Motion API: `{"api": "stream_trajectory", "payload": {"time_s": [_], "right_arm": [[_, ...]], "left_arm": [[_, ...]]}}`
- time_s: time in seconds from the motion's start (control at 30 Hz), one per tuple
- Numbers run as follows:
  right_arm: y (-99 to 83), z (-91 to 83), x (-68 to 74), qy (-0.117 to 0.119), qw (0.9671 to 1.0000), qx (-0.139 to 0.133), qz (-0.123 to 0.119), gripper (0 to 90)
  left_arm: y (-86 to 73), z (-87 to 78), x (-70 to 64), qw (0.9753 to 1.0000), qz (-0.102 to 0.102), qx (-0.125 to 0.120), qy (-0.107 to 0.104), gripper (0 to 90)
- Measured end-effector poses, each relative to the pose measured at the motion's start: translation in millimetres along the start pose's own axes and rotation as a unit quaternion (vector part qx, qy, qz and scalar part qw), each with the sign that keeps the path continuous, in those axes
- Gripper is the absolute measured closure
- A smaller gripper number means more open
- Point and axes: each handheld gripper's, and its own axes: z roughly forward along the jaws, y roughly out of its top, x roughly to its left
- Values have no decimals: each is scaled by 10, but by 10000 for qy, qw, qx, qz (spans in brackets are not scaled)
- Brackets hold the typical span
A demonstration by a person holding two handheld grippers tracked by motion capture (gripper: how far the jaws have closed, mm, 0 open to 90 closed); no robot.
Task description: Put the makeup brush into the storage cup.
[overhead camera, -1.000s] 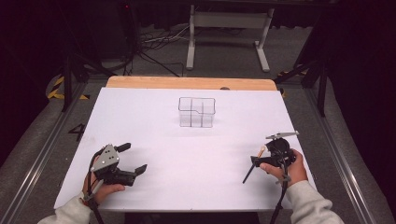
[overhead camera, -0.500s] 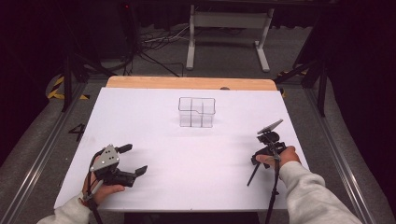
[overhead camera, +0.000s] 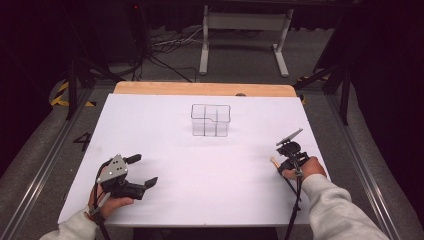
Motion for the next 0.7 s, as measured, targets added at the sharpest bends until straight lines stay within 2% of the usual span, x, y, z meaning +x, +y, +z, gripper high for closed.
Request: {"api": "stream_trajectory", "payload": {"time_s": [0.07, 0.1, 0.13, 0.17, 0.2, 0.23, 0.3, 0.33, 0.37, 0.4, 0.5, 0.57, 0.63, 0.7], "right_arm": [[-41, -31, 28, -76, 9996, -235, -149, 846], [-65, -58, 41, -25, 9992, -378, -138, 846], [-91, -83, 50, -197, 9979, -548, -291, 846], [-129, -112, 59, -148, 9963, -798, -292, 847], [-164, -143, 66, 9, 9946, -1002, -279, 846], [-197, -169, 95, -48, 9925, -1155, -388, 846], [-262, -218, 132, 150, 9874, -1521, -408, 847], [-280, -230, 150, 134, 9854, -1635, -465, 847], [-307, -263, 169, 138, 9816, -1837, -508, 847], [-326, -288, 176, 243, 9781, -2011, -483, 847], [-368, -398, 234, 224, 9668, -2467, -628, 847], [-372, -496, 244, 332, 9559, -2847, -639, 847], [-368, -574, 260, 286, 9480, -3095, -690, 847], [-355, -640, 274, 354, 9390, -3335, -767, 847]], "left_arm": [[-5, -6, 14, 10000, -29, 2, 30, 48], [-7, -8, 19, 10000, -33, 14, 24, 47], [-9, -10, 21, 10000, -50, 7, 22, 46], [-6, -19, 29, 10000, -43, -7, 40, 47], [-3, -26, 29, 10000, -55, -35, 15, 48], [-3, -32, 31, 10000, -67, -57, 32, 48], [-3, -36, 29, 9999, -114, -73, 55, 48], [-4, -37, 26, 9999, -113, -73, 62, 48], [-3, -35, 23, 9999, -94, -51, 109, 48], [-3, -34, 23, 9999, -82, -49, 107, 49], [2, -48, 26, 9997, -25, -47, 228, 51], [4, -61, 37, 9996, -44, -70, 280, 49], [0, -72, 50, 9994, -62, -102, 317, 47], [-5, -77, 61, 9993, -90, -120, 338, 45]]}}
